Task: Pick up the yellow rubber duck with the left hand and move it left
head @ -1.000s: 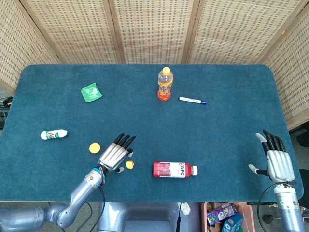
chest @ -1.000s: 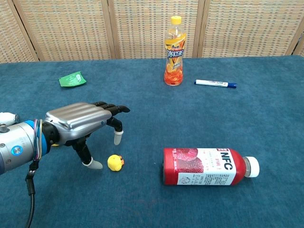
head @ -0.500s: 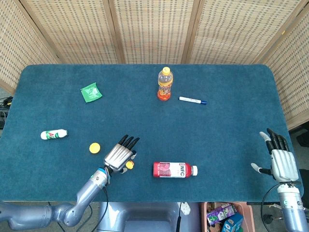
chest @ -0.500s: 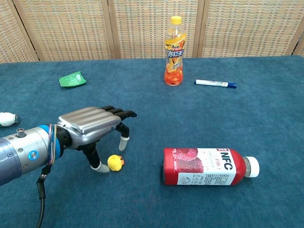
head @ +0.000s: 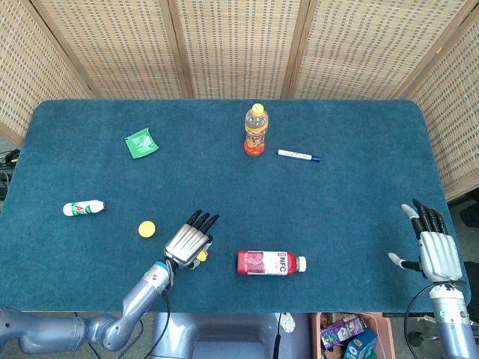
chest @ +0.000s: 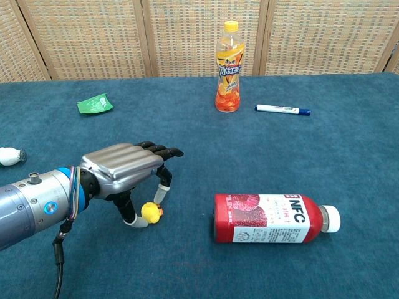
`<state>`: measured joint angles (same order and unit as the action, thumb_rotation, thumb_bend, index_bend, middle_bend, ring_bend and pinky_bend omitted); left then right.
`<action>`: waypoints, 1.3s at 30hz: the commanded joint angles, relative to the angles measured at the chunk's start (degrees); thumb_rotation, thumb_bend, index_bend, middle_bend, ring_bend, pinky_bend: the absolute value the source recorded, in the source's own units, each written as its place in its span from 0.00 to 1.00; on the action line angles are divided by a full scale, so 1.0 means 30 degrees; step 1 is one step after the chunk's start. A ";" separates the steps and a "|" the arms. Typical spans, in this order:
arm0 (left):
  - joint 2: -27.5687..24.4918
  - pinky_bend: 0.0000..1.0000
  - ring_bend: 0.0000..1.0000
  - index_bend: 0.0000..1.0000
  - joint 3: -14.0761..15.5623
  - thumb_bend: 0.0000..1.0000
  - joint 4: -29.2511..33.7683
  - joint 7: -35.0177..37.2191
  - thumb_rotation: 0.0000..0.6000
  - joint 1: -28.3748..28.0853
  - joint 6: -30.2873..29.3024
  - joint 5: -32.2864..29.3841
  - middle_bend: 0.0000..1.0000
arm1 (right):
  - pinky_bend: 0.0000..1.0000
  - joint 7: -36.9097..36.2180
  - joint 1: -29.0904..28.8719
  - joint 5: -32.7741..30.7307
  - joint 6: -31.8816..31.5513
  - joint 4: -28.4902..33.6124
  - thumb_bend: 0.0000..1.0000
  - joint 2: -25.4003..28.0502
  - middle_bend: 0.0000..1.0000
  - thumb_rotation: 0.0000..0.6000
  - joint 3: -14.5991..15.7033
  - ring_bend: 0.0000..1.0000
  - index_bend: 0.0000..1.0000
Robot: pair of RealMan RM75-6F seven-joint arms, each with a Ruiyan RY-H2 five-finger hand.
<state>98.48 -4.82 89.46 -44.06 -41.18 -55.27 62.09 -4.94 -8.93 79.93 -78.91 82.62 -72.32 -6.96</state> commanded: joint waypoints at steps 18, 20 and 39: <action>-0.2352 0.00 0.00 0.58 -0.0319 0.20 -0.0019 0.0520 1.00 -0.0053 -0.0782 -0.0328 0.00 | 0.00 -0.0218 0.0101 0.0007 -0.0178 -0.0019 0.00 0.0076 0.00 1.00 -0.0039 0.00 0.00; -0.2931 0.00 0.00 0.58 -0.0446 0.20 -0.0116 0.0565 1.00 -0.0037 -0.0842 -0.0512 0.00 | 0.00 -0.0225 0.0101 -0.0014 -0.0170 -0.0044 0.00 0.0076 0.00 1.00 -0.0049 0.00 0.00; -0.6131 0.00 0.00 0.58 0.0212 0.20 -0.1566 0.4849 1.00 0.1637 -0.0718 -0.0168 0.00 | 0.00 0.0923 -0.0065 0.0280 -0.0179 0.0355 0.00 -0.0250 0.00 1.00 0.0135 0.00 0.00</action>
<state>80.12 -4.80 84.56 -30.24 -36.80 -57.00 60.65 -2.23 -9.12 80.73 -79.44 83.64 -73.04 -6.60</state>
